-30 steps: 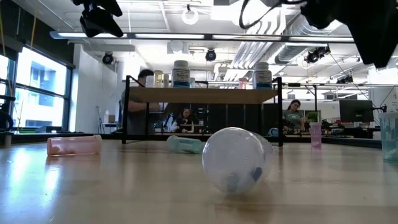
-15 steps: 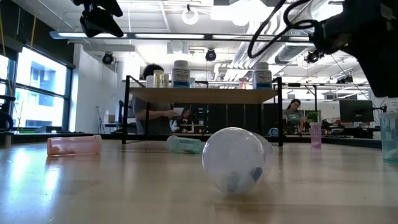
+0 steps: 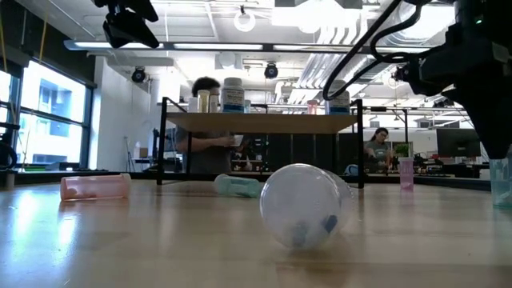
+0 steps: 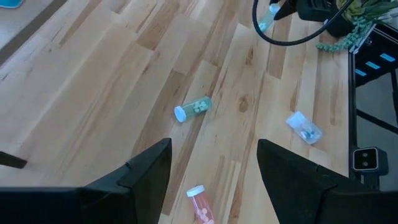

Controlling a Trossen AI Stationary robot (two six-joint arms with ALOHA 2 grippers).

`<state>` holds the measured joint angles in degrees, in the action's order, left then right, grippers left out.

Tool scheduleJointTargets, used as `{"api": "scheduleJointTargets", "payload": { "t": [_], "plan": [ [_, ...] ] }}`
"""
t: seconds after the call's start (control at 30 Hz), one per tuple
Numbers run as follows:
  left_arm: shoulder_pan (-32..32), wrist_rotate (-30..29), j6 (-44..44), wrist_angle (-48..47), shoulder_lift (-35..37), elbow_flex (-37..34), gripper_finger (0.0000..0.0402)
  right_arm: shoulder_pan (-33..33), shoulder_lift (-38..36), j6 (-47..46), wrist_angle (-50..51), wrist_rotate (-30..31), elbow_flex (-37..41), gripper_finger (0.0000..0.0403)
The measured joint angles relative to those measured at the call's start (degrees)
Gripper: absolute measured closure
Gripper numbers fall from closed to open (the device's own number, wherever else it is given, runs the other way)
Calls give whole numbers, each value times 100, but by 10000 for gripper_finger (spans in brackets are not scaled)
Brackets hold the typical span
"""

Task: Pick and place medicine bottles onto shelf by color
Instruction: Put the right blue pill bottle on the shelf

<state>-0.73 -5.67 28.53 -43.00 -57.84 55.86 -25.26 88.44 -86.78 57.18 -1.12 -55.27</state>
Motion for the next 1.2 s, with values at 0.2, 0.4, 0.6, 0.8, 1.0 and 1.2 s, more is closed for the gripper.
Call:
{"api": "scheduleJointTargets", "payload": {
  "t": [0.2,0.4,0.6,0.8,1.0,1.2],
  "plan": [
    [0,-116,0,0,0,0,174,0,0,-40,-15,-109,1,275],
    [0,-123,-17,0,0,0,174,7,0,-83,-43,-179,-6,297],
    [0,-262,-19,0,0,0,174,13,-78,-99,-350,-430,-10,297],
    [-173,-267,-18,0,0,0,174,31,-155,-100,-605,-339,-435,297],
    [-503,-265,-20,0,0,0,174,248,-157,275,-589,354,-1268,297],
    [-792,-249,-104,-1,0,0,174,702,-157,1181,-560,834,-2020,298]
  ]
}}
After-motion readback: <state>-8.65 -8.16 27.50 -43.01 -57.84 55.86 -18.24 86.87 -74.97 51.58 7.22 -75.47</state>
